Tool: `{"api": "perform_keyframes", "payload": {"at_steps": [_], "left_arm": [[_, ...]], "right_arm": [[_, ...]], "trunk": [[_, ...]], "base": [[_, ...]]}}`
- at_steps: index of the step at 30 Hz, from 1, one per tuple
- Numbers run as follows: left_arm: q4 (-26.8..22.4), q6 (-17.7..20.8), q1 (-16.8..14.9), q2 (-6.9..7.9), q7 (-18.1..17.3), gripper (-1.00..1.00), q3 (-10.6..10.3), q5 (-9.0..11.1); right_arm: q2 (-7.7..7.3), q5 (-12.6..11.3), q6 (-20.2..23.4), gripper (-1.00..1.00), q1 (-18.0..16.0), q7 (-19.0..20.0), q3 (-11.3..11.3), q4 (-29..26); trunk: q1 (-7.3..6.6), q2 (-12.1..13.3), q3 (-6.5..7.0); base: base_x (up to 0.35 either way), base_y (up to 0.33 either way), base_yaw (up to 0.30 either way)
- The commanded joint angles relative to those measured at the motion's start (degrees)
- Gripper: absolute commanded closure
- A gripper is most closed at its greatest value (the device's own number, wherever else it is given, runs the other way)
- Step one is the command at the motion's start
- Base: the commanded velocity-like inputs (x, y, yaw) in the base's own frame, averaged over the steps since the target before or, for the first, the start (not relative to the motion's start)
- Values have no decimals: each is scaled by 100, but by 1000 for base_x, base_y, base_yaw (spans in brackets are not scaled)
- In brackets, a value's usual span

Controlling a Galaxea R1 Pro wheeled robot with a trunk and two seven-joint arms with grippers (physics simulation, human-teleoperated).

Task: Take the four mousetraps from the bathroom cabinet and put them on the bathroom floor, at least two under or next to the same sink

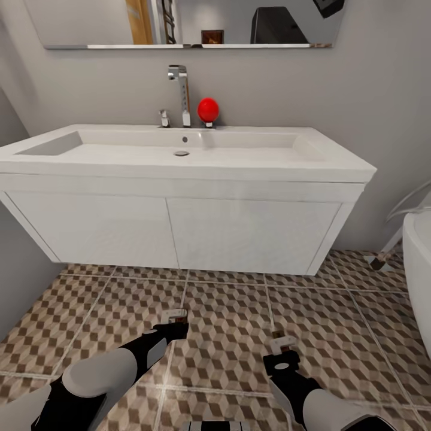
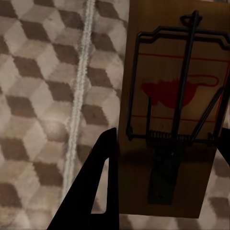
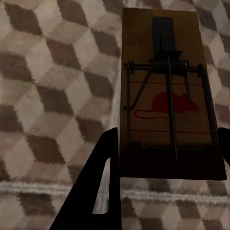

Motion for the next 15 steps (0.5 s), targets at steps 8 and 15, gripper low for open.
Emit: {"api": "perform_keyframes", "payload": {"at_steps": [8,15], "left_arm": [[-10,-20,-3,10,39,100,-46,33],[-10,-22,-3,10,39,100,-46,33]], "right_arm": [[-2,-37,-190,100,-1,-19,51,20],[1,-20,-295,100,-1,-18,54,33]], "trunk": [[19,-13,-182],[37,-22,-337]], "base": [[0,0,0],[0,0,0]]}}
